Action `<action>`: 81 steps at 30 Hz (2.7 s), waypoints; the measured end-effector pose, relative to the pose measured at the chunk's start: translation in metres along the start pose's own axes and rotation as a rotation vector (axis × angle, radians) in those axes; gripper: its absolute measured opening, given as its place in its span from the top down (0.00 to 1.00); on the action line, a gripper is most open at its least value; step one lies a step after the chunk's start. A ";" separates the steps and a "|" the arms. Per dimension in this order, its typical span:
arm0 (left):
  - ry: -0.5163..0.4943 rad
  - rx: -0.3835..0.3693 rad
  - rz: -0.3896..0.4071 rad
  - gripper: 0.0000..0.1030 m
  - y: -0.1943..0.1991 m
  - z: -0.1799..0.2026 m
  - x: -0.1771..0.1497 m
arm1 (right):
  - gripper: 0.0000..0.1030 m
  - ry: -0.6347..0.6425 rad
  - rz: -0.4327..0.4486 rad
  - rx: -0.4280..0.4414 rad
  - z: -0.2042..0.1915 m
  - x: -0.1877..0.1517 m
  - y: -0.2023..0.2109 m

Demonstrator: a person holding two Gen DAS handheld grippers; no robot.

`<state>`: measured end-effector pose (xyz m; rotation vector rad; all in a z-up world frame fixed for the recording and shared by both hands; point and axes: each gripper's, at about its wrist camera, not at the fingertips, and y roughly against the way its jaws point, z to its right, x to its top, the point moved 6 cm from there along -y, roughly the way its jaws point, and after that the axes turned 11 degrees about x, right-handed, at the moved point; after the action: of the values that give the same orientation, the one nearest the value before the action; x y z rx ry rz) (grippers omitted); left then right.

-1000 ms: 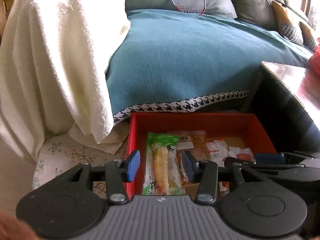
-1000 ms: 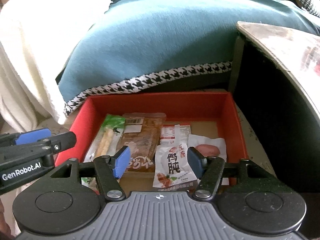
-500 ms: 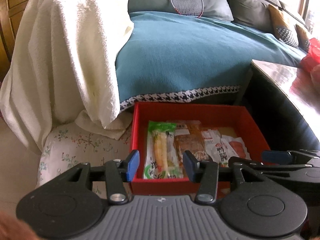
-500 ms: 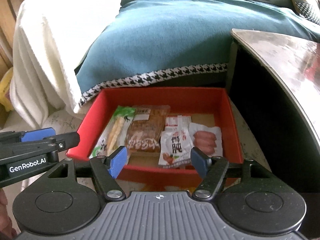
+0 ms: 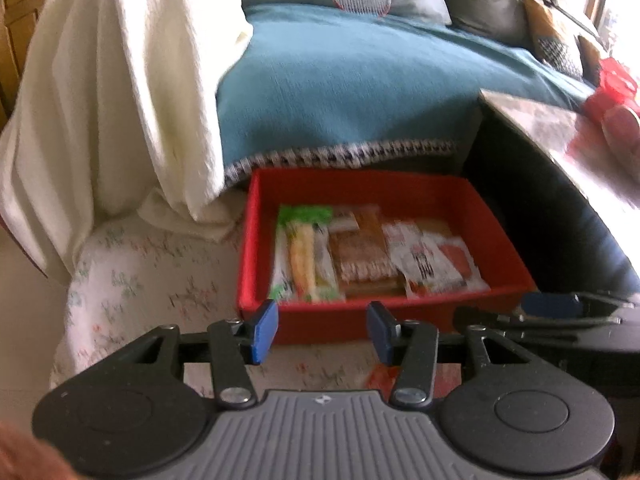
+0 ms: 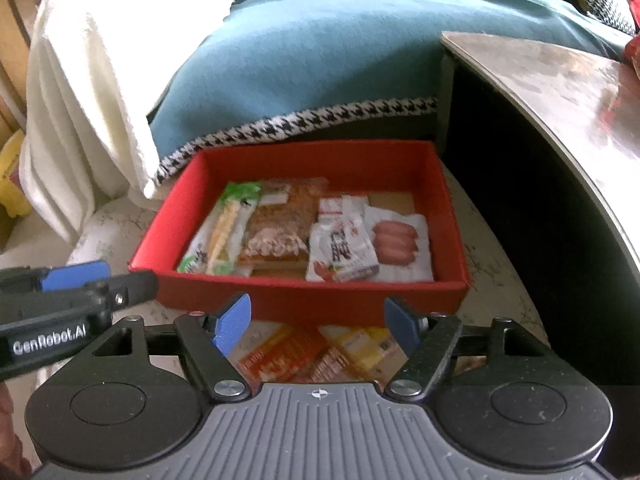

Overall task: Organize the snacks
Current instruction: 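Move left tool to red Trolli bag while right tool approaches orange meat snack pack, then grasp red Trolli bag with left tool while right tool holds orange meat pack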

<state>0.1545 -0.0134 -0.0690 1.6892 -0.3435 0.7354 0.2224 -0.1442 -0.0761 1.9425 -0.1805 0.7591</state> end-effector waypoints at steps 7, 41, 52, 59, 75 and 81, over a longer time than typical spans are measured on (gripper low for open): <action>-0.054 -0.038 -0.089 0.59 -0.005 0.017 -0.034 | 0.23 0.002 -0.042 -0.029 0.020 -0.023 0.007; -0.013 -0.043 -0.282 0.44 -0.037 0.027 -0.108 | 0.17 0.015 -0.131 0.003 0.033 -0.034 -0.003; 0.014 -0.034 -0.310 0.43 -0.031 -0.006 -0.118 | 0.15 0.135 -0.293 0.050 -0.005 -0.041 -0.066; 0.003 -0.106 -0.326 0.45 -0.028 -0.002 -0.114 | 0.02 0.233 -0.373 0.040 -0.016 -0.057 -0.081; -0.159 -0.116 -0.303 0.44 -0.014 0.029 -0.124 | 0.22 0.233 -0.323 0.009 -0.002 -0.096 -0.029; -0.177 -0.117 -0.293 0.44 -0.019 0.036 -0.125 | 0.22 0.124 -0.344 -0.005 0.028 -0.111 -0.019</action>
<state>0.0810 -0.0631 -0.1663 1.6522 -0.2489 0.3443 0.1545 -0.1809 -0.1634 1.8491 0.2224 0.6445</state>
